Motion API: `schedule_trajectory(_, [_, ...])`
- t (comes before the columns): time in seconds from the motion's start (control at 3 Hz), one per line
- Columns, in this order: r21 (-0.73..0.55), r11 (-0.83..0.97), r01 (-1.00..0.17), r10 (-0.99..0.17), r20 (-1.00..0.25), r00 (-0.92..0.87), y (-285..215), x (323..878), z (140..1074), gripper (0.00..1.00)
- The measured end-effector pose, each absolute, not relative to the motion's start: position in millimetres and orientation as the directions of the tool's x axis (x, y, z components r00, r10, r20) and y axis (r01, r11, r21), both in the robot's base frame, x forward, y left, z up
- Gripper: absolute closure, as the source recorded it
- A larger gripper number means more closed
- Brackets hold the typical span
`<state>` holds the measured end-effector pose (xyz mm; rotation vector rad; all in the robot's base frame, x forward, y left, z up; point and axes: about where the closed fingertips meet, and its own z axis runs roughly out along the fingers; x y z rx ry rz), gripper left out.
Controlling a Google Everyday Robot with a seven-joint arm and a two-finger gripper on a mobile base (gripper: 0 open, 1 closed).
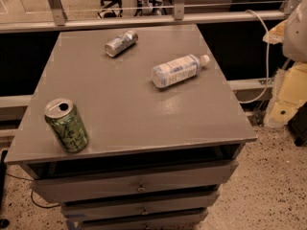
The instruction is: Place blue plastic bottle upright
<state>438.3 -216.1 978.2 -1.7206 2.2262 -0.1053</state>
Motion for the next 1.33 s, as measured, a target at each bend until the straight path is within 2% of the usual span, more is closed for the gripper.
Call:
schedule_trajectory(0.67, [-0.279, 0.242, -0.929, -0.961, -0.204, -0.189, -214.9, 443.2, 980.0, 0.0])
schedule_trajectory(1.0, [-0.318, 0.177, -0.931, -0.967, -0.234, -0.104, -215.0, 481.7, 973.2, 0.0])
schedule_trajectory(1.33, [-0.333, 0.072, -0.94, -0.956, -0.291, 0.029, -203.1, 545.4, 948.2, 0.0])
